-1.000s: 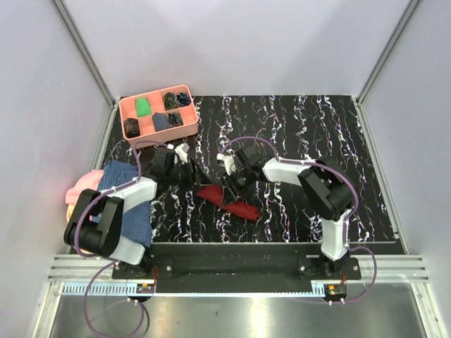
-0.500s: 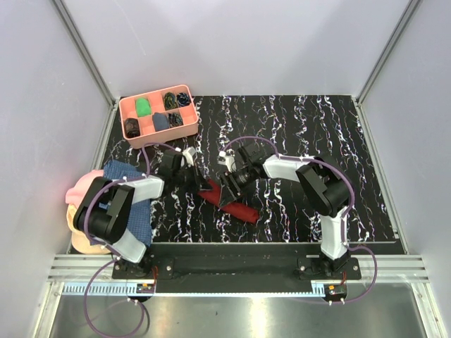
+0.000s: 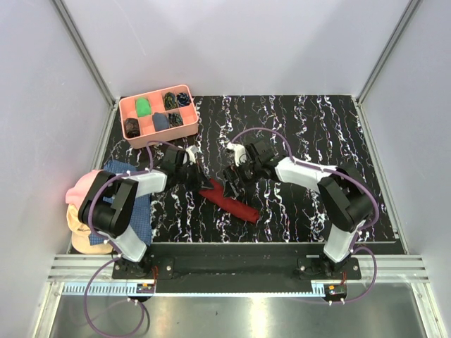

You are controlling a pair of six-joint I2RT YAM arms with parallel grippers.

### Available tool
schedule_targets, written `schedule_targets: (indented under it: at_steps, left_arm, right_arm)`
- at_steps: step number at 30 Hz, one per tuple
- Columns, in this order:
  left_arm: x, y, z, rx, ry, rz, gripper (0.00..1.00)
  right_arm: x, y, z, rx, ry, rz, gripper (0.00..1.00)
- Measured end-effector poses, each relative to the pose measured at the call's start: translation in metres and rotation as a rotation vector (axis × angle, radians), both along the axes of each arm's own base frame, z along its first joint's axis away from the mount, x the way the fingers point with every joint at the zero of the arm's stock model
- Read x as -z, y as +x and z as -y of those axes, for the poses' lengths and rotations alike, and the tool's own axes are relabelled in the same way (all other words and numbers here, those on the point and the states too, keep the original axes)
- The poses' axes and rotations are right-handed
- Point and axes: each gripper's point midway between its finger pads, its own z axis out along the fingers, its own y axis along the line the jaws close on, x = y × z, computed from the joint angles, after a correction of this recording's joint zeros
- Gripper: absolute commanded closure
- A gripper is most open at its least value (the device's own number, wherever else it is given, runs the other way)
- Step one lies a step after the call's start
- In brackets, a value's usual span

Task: Fold the napkin, place the utensils inside, and roll it up
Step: Roll the napkin with the utensil

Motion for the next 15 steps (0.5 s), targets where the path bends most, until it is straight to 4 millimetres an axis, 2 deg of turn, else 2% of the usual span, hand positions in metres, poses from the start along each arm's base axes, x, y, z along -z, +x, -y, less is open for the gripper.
schedule_targets:
  at_steps: [2,6,10,15]
  left_arm:
    - [0.000,0.000,0.000,0.000,0.000,-0.002,1.00]
    - [0.000,0.000,0.000,0.000,0.003,-0.009,1.00]
    - [0.000,0.001,0.000,0.001,0.005,-0.011,1.00]
    - [0.000,0.001,0.000,0.001,0.008,-0.019,1.00]
  right_arm:
    - [-0.001,0.006,-0.001,0.010,0.003,0.027,0.00]
    - [0.010,0.006,-0.002,0.014,-0.014,0.015,0.01]
    - [0.021,-0.003,-0.007,-0.007,-0.032,-0.009,0.01]
    - [0.022,-0.019,-0.021,-0.049,-0.032,-0.010,0.03]
